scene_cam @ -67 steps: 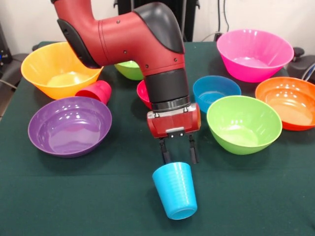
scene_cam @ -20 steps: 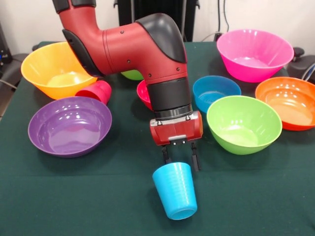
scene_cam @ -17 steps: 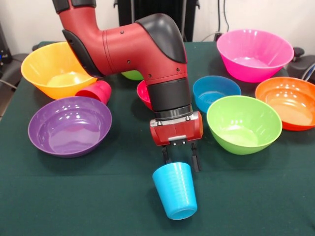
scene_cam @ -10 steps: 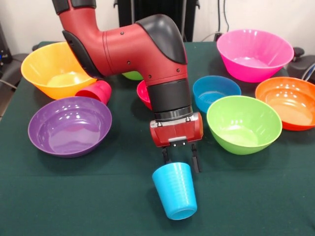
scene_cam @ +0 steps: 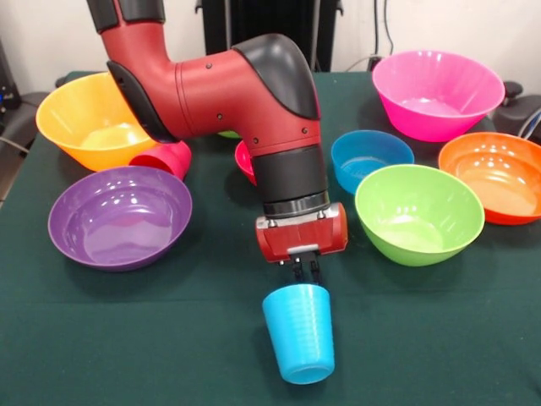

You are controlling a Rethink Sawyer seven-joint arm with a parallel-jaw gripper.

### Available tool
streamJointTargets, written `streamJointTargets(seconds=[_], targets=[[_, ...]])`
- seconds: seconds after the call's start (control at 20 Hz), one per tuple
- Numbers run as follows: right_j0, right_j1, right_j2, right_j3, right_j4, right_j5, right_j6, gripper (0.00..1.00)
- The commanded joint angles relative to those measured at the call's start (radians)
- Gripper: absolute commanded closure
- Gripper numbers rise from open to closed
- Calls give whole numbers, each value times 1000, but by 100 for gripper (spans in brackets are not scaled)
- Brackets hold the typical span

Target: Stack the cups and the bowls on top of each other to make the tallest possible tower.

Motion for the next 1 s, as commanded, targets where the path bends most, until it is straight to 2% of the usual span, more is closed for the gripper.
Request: streamJointTargets(seconds=[0.05, 0.45, 0.65, 1.0], targets=[[50, 61, 13, -106, -35, -18, 62, 100], [60, 58, 4, -112, -28, -7, 61, 100], [87, 10, -41, -76, 13, 28, 87, 100], [104, -89, -86, 11, 77, 166, 100, 100]])
